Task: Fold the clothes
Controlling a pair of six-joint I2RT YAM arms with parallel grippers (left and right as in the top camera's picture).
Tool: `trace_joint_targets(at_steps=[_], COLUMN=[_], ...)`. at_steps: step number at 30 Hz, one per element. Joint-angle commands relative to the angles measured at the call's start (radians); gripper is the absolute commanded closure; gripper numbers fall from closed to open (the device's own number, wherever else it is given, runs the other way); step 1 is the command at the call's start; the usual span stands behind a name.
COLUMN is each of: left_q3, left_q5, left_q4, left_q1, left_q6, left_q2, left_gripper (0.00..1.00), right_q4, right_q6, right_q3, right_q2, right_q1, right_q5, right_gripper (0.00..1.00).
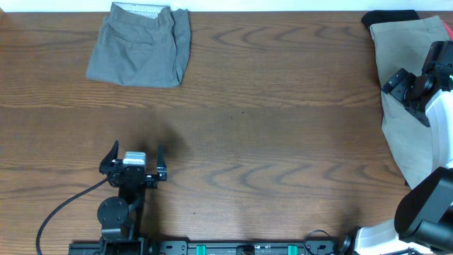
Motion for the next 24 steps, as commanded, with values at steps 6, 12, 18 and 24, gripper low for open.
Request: trace_joint_targets(at_steps=[6,12,18,24], left_q3=[-0.02,-0.02,-0.02,-0.02], left_q5=[-0.055,-0.055,-0.055,-0.055], left_q4=[-0.034,-0.032,-0.032,-0.032], left_q1=[0.003,0.003,0.003,0.003], left_q6=[-0.199,-0.241,-0.241,-0.241], left_q2=[-0.009,-0.006,-0.006,-0.006], left_gripper=[0.02,0.02,0.02,0.02], right_q4=[0.0,0.0,0.0,0.0], right_q6=[-0.007,-0.007,-0.007,-0.007], right_q3=[0.002,0.002,0.002,0.002], right_q2=[-0.016,-0.016,-0.016,-0.016], right_q1=[-0.005,-0.005,-0.005,-0.005], right_q5=[0.014,0.014,0.014,0.014], right_gripper=[0.01,0.01,0.01,0.01])
